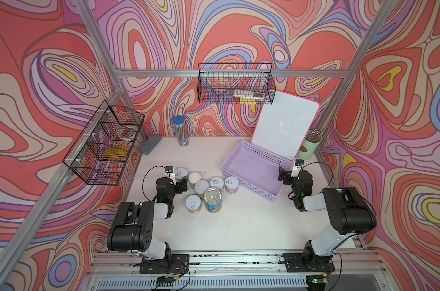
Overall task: Put the canned food in the basket
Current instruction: Adjust the basket at the center of the board.
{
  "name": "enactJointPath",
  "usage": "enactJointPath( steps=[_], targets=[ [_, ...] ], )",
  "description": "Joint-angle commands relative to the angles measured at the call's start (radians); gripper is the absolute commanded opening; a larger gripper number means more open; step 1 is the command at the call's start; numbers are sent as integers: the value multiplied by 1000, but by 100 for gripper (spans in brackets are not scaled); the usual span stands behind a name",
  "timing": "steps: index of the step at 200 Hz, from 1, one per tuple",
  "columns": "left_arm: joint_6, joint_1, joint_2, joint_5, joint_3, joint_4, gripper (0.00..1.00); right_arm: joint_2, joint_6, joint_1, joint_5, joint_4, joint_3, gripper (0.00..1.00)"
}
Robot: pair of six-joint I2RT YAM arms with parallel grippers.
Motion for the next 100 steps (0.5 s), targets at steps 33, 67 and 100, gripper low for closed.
enactJointPath(
  steps=[33,67,100],
  targets=[
    [-7,-3,-125,-36,-5,-56,99,-64,-4,-3,0,-10,-17,99],
    [-38,-17,-247,-105,-4,-174,99,-167,28,-3,19,-161,2,98],
    [-33,-80,-348,-205,12,-279,99,-263,62,-3,17,-256,2,99]
  ],
)
